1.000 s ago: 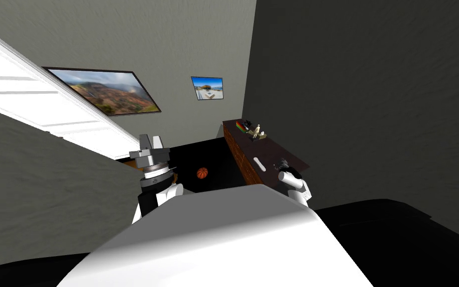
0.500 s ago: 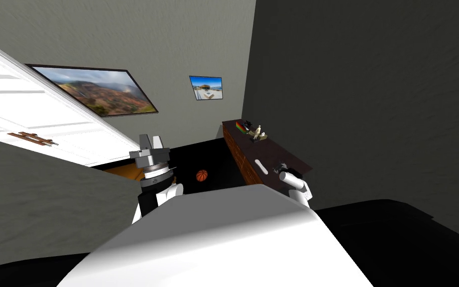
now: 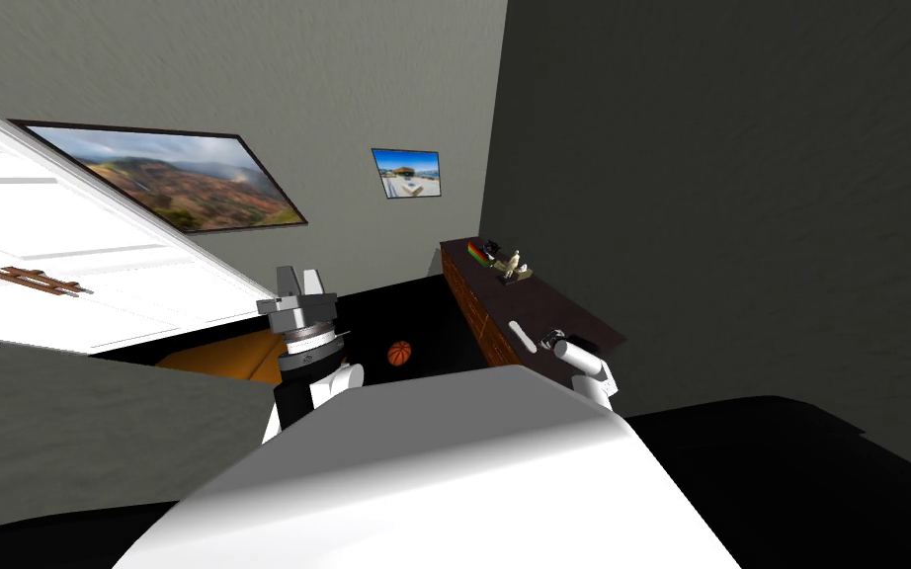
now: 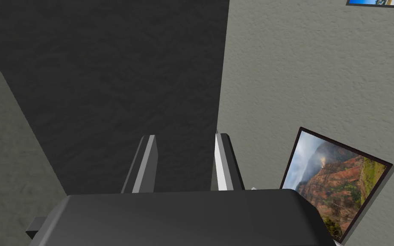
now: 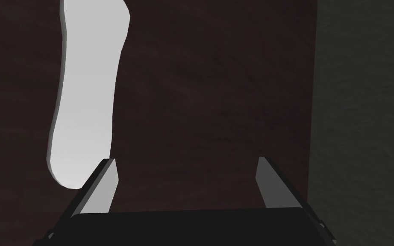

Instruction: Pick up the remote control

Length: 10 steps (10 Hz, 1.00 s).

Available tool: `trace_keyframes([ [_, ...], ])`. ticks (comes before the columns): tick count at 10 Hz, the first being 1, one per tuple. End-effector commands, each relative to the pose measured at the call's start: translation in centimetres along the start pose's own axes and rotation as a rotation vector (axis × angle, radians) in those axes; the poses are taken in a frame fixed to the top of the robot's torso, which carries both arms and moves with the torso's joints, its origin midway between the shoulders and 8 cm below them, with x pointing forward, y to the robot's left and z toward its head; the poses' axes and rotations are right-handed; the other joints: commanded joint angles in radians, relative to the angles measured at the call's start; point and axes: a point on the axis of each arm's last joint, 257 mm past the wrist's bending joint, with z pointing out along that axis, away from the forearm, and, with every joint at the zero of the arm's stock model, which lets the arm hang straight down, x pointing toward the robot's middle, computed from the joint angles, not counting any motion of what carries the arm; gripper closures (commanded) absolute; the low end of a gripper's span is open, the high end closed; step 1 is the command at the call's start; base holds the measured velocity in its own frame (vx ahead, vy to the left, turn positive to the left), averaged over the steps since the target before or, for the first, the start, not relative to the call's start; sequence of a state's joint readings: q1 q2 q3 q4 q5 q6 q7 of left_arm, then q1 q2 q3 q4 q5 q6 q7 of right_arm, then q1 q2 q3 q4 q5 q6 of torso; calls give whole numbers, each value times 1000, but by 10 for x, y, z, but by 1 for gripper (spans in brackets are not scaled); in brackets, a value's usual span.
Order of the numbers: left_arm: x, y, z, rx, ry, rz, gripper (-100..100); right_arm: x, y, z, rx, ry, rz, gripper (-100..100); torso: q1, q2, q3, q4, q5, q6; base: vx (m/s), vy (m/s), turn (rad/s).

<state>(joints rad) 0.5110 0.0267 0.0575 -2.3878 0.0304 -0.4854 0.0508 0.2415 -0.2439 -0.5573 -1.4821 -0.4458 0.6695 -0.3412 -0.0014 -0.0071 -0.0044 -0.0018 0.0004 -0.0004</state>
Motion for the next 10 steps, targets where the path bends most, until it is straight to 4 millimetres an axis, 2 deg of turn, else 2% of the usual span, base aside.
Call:
trace_keyframes([
  [1, 0, 0, 0, 0, 0, 0, 0, -9, -18, 4, 68, -18, 43, -100, 0, 0, 0, 0, 0, 0, 114, 27, -51],
  [4, 0, 0, 0, 0, 0, 0, 0, -17, -39, 4, 146, -40, 78, -100, 0, -2, -1, 0, 0, 0, 108, 6, -24],
  [5, 0, 0, 0, 0, 0, 0, 0, -22, -54, 5, 202, -55, 110, -100, -1, -1, -1, 0, 0, 0, 120, -19, -40],
  [6, 0, 0, 0, 0, 0, 0, 0, -23, -55, 4, 207, -57, 110, -100, -2, -2, -1, 0, 0, 0, 103, -11, -15],
  [7, 0, 0, 0, 0, 0, 0, 0, -28, -70, 4, 259, -72, 140, -100, -2, -1, -1, 0, 0, 0, 94, 0, -30],
  [8, 0, 0, 0, 0, 0, 0, 0, -28, -71, 3, 265, -74, 140, -100, -1, -1, 0, 0, 0, 0, 88, 2, -18],
  [10, 0, 0, 0, 0, 0, 0, 0, -37, -98, 0, 359, -103, 192, -100, -1, -1, -1, 0, 0, 0, 130, -16, -42],
])
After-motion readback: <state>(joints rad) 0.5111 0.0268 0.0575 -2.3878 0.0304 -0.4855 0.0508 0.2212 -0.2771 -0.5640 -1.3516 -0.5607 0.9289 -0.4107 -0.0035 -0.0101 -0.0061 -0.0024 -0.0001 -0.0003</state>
